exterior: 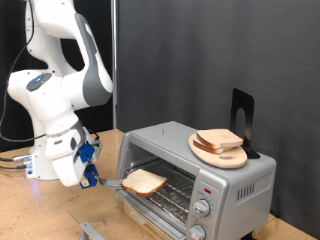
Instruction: Make a piece of toast with the oven
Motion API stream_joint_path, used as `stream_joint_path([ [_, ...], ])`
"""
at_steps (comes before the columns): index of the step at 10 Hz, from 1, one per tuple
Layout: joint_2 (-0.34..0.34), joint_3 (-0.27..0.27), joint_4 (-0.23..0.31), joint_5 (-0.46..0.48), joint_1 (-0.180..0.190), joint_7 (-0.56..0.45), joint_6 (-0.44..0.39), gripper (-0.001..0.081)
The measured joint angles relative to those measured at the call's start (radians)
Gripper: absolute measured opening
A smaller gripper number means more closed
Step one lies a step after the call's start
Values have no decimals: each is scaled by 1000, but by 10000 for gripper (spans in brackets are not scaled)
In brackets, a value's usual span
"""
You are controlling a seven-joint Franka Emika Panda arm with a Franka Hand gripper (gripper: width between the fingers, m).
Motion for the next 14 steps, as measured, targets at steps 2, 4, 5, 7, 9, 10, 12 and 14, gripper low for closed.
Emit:
stream_joint_path([
  [2, -12, -15, 0, 11, 0, -13, -15, 393],
  [4, -22, -18, 0, 41, 2, -24, -19, 393],
  [5, -25, -15, 0, 57, 6, -25, -17, 393],
  [7, -27, 7, 0, 108, 24, -25, 1, 393],
  [9, -27, 45, 3, 175, 60, -23, 38, 393],
  [10, -27, 67, 6, 206, 80, -17, 54, 393],
  [12, -27, 101, 13, 242, 110, 7, 67, 393],
  [14, -29, 113, 14, 239, 113, 24, 75, 393],
])
